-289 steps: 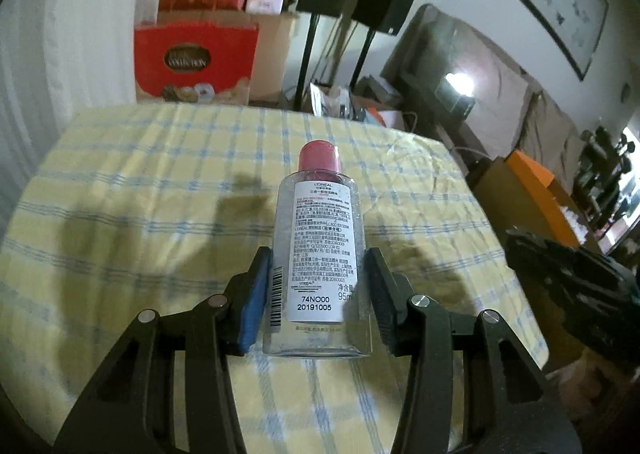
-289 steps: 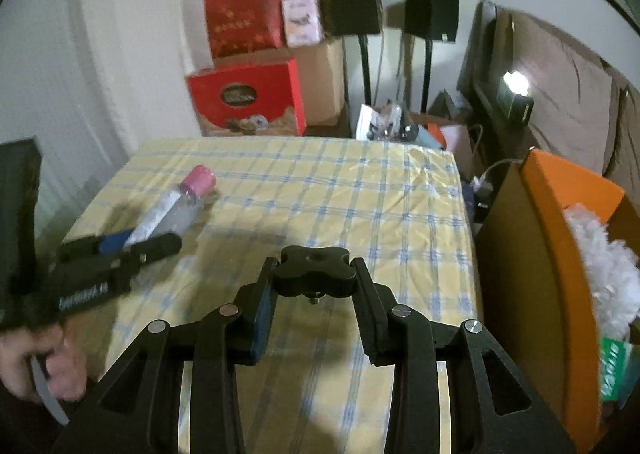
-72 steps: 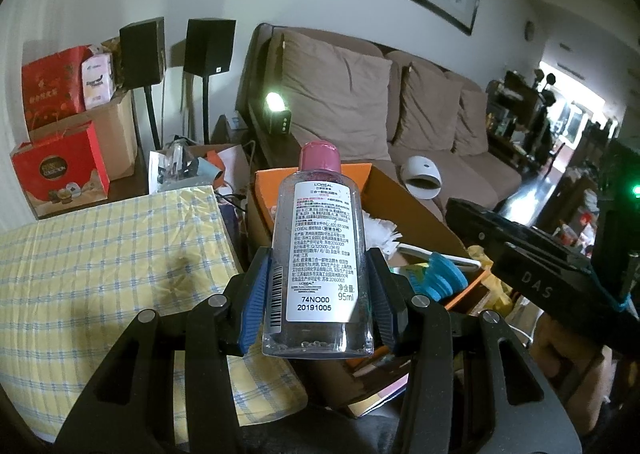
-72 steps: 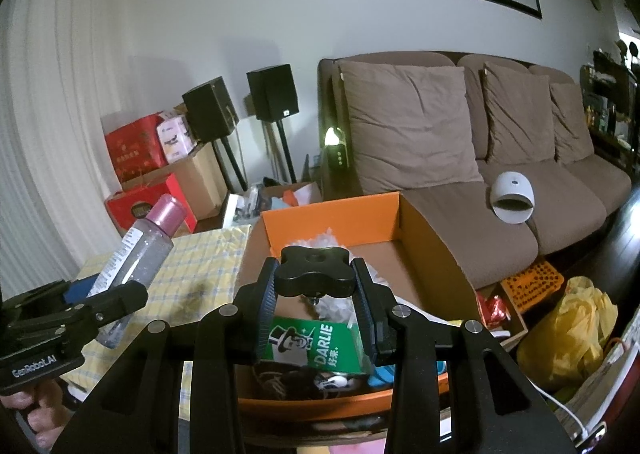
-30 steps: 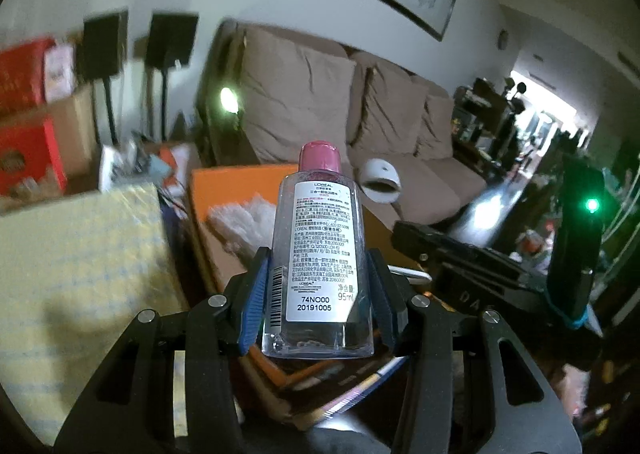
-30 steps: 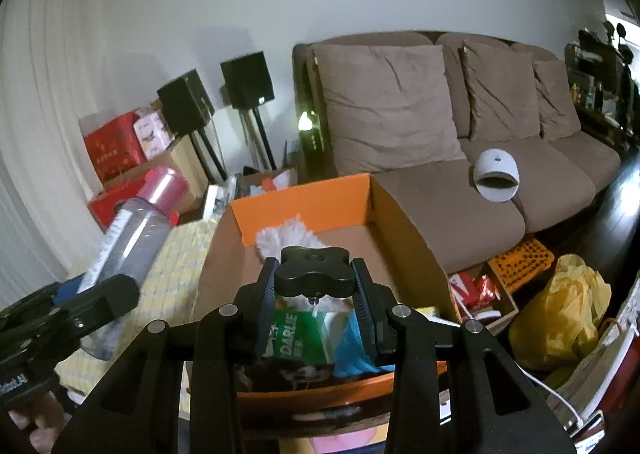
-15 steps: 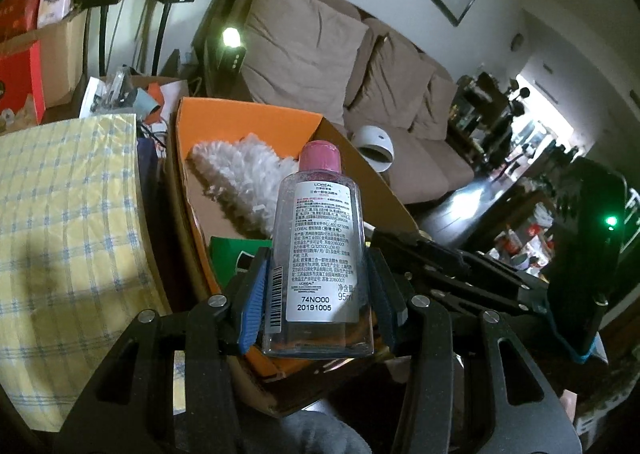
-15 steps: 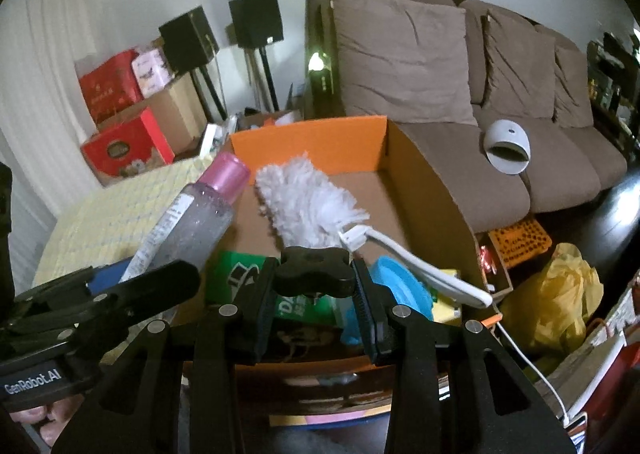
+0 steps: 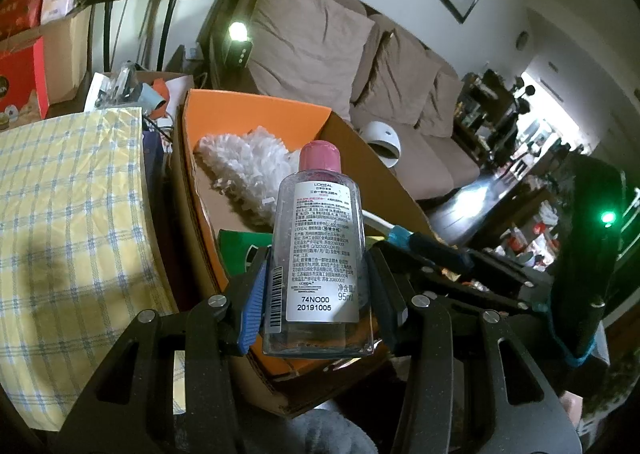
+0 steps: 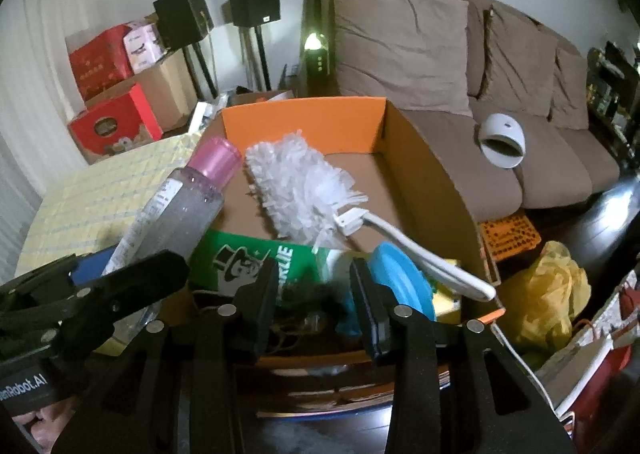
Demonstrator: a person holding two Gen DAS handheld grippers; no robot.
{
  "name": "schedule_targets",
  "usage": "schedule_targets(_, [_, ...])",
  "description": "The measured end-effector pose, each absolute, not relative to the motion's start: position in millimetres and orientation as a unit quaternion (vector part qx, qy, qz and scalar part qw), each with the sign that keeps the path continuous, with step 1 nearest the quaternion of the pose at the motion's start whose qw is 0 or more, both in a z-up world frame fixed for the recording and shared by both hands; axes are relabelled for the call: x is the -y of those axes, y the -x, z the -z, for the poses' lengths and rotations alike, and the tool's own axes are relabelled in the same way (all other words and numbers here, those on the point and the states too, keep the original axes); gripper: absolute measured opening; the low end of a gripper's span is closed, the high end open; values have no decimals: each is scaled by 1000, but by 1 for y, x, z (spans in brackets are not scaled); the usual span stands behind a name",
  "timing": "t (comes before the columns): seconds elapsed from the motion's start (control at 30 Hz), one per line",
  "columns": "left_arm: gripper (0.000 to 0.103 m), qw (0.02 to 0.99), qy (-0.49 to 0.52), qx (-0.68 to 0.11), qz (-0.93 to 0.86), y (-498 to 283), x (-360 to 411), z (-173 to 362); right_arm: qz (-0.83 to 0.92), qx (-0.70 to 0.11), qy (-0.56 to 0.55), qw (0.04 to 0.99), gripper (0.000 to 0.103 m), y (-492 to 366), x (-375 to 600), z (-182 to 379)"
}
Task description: Organize objects
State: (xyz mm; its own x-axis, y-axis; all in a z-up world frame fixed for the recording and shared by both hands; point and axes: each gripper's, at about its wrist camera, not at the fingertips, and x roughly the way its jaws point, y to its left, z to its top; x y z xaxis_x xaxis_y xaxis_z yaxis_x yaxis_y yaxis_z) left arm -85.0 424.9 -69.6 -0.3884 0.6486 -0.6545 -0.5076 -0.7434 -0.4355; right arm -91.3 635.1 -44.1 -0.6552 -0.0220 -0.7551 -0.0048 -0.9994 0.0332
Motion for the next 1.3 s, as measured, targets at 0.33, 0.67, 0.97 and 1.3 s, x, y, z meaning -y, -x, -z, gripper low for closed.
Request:
schedule_targets(0.33, [44, 341, 437, 62, -830, 81, -436, 74, 915, 2, -402, -26, 52, 89, -638, 38])
schedule_targets(0.67, [54, 329, 426, 61, -841, 83, -437, 74, 916, 4, -400, -37, 54, 88, -645, 36])
schedule_targets(0.97, [94, 256, 415, -28, -873, 80, -432, 50, 915, -2, -400, -47, 63, 86, -648, 33])
schedule_targets(1.3, [103, 223, 407, -35, -885, 70, -421, 26, 914, -19, -398, -72, 82, 69, -650, 12])
